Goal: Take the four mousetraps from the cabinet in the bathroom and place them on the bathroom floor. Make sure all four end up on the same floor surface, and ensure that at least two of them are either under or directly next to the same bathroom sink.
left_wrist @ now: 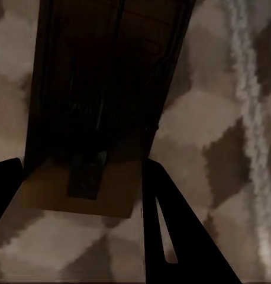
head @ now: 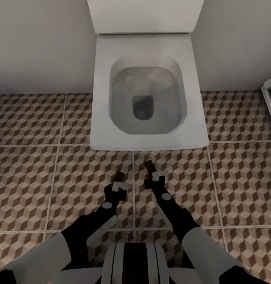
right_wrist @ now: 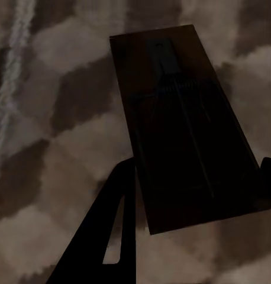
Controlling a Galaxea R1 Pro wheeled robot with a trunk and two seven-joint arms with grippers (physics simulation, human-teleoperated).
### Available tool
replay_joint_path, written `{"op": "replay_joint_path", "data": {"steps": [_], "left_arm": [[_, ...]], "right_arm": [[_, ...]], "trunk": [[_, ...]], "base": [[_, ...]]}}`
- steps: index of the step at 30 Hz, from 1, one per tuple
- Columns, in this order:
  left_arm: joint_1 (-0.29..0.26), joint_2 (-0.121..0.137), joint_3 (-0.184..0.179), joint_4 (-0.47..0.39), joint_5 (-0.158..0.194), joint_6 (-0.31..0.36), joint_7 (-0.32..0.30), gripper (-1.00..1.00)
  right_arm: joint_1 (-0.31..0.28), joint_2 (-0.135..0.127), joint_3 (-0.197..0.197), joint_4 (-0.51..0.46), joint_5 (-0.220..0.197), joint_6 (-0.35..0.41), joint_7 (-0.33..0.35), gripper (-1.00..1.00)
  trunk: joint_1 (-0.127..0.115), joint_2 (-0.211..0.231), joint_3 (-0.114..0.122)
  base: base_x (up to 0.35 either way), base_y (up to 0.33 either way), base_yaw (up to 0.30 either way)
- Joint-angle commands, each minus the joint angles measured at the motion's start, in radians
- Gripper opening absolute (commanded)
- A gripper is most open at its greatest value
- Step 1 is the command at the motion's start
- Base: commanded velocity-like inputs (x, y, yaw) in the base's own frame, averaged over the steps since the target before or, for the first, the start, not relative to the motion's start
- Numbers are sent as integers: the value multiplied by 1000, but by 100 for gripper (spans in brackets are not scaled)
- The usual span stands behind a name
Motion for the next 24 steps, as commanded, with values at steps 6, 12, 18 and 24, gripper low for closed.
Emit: {"op": "replay_joint_path", "data": {"steps": [6, 12, 18, 24], "left_arm": [[7, 2, 41, -135, -73, 11, 6, -100], [8, -45, 205, -168, -227, 30, 1, -100], [7, -86, 261, -163, -273, 96, -2, -100], [3, -120, 289, -54, -280, 159, -34, -100]], "right_arm": [[-1, 2, 5, -44, 55, -73, -12, -100], [-1, 5, 2, -60, 136, -83, -21, -100], [-1, 6, 2, -60, 151, -84, -23, -100], [-1, 6, 2, -55, 151, -84, -22, -100]], "trunk": [[0, 0, 0], [0, 0, 0], [0, 0, 0], [0, 0, 0]], "base": [[0, 0, 0], [0, 0, 0], [0, 0, 0], [0, 0, 0]]}}
